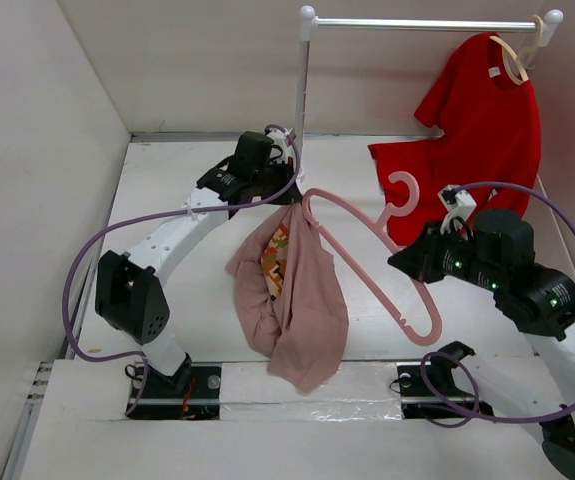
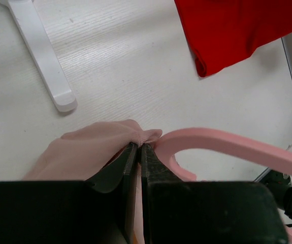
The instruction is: Place the t-shirt on the hanger
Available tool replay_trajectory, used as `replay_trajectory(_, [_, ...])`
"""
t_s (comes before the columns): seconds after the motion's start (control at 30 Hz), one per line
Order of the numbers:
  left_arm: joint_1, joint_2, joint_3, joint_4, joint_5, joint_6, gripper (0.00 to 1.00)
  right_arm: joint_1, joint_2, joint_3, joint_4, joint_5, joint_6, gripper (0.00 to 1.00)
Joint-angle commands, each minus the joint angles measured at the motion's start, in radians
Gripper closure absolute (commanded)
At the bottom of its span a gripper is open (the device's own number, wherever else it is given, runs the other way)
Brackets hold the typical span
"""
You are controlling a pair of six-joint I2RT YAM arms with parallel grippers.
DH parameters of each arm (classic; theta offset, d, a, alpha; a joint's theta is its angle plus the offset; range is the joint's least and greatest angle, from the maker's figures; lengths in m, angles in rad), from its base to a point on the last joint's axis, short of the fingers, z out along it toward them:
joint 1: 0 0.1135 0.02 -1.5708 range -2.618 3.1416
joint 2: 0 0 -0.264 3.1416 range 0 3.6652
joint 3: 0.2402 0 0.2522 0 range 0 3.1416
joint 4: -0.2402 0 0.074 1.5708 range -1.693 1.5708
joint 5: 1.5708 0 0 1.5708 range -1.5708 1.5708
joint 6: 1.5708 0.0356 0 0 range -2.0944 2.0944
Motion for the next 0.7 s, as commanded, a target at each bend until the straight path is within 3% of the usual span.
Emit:
replay_trajectory(0.0, [0.001,-0.011,0.055,0.012,-0.011,0.005,1.00,0.027,0.011,-0.015,0.037,-0.040,0.007,1.00])
replay_trajectory(0.3, [0.001,-0.054,0.069,0.006,0.008,0.003,1.00,0.111,0.051,-0.073,0.120,-0.042,0.019,1.00])
replay_trajectory(0.53, [0.001,-0.089,0.154,-0.055,0.063,0.040,1.00,0.154,0.121,-0.082,0.287,0.049,0.017,1.00])
replay_trajectory(0.67, [0.001,-0.101,0.243,-0.130,0.106,0.069,1.00,0.163,0.172,-0.108,0.486,0.064,0.014,1.00])
